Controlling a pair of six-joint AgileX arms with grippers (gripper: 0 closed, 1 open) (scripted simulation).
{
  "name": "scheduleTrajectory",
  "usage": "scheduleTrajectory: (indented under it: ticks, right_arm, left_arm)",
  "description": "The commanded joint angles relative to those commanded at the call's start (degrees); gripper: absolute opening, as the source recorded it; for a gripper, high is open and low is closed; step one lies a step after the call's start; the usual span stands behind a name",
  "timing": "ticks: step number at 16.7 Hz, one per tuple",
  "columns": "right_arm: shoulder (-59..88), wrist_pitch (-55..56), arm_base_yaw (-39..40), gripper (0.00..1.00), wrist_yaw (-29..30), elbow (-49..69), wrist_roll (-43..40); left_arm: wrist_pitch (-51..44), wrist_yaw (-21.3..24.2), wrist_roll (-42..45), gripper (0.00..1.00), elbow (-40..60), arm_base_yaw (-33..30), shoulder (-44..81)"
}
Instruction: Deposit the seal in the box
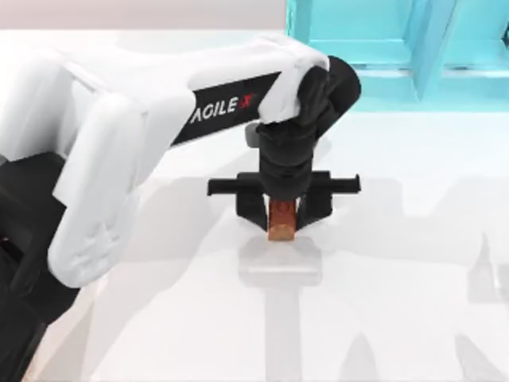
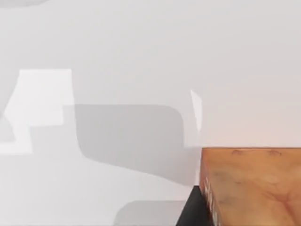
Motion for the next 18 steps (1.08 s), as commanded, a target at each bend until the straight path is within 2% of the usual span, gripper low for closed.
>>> scheduleTrajectory:
  ticks: [9, 18]
  right_arm:
    - [0.0, 0.0, 0.0, 1.0, 0.0, 0.0, 0.0]
    - [0.0, 0.0, 0.0, 1.0, 0.0, 0.0, 0.0]
  left_arm:
    - [-0.9, 0.0, -0.1, 0.0, 0.9, 0.0, 0.0]
    - [-21.1, 0.0, -0.2, 0.0, 20.1, -0.2, -0.4]
